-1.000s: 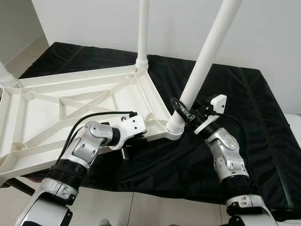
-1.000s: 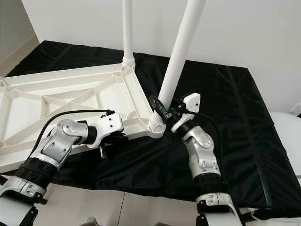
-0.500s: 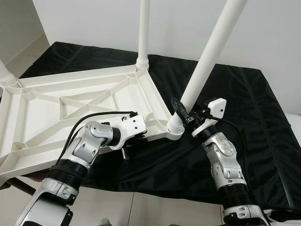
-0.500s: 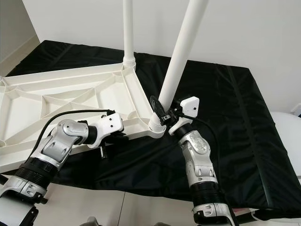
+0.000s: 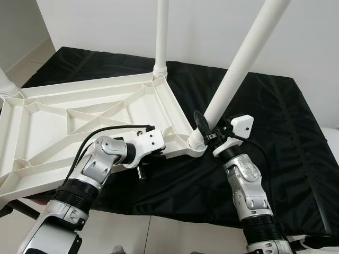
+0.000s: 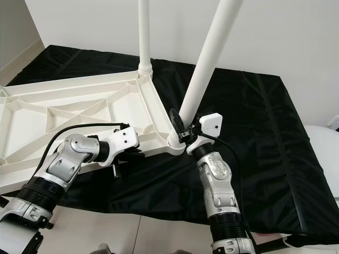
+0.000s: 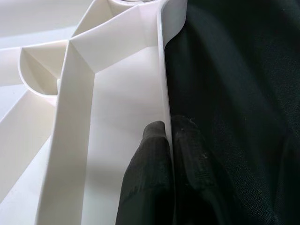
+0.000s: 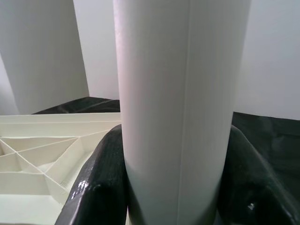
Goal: Building children table
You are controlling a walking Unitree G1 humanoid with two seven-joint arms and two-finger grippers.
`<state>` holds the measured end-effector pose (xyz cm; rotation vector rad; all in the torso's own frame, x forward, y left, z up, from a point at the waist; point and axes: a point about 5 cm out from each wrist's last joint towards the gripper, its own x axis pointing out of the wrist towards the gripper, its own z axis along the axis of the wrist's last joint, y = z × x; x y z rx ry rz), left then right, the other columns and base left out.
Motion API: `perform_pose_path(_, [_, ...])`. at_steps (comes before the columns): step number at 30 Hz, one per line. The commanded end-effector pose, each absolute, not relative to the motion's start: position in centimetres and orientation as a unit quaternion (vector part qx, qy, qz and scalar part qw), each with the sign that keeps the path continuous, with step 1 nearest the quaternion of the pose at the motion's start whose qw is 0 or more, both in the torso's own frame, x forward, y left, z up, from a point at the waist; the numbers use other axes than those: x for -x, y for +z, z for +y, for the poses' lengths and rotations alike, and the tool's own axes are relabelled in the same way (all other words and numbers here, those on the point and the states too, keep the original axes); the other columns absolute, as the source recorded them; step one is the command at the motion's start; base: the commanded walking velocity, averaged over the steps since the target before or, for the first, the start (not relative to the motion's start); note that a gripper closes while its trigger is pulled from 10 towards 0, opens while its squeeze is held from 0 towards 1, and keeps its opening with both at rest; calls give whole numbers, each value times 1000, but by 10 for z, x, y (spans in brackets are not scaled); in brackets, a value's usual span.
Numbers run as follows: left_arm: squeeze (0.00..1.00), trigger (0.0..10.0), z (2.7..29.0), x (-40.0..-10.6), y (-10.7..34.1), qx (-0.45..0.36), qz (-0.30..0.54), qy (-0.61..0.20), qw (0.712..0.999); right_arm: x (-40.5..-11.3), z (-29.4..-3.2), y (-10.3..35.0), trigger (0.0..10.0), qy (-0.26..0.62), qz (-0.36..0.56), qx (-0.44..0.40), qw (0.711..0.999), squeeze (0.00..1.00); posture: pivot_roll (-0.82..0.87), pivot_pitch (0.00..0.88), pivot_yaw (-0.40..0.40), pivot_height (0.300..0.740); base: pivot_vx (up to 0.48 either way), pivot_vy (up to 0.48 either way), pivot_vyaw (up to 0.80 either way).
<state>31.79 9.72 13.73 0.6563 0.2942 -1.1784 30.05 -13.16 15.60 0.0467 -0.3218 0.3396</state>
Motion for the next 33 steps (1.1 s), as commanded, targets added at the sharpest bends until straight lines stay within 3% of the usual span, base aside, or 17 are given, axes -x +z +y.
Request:
perform_pose_path(1, [0,10000,95,-325,154,-319,87,-504,798,-298,-137,121,10000,138,-65,-22,988,0,3,32,-33,740,0,0,0])
perform_pose_path(16, [0,10000,93,-324,154,-319,86,-506,797,-311,-129,125,10000,15,-59,-34,998,0,12,15,-35,740,0,0,0])
perform_pose_path(24, [0,10000,93,-324,154,-319,85,-506,797,-313,-124,126,10000,-1,-61,-33,998,0,15,12,-37,740,0,0,0])
perform_pose_path(33, [0,10000,92,-323,154,-318,84,-505,798,-309,-118,132,10000,-48,-91,13,995,0,14,15,-38,740,0,0,0])
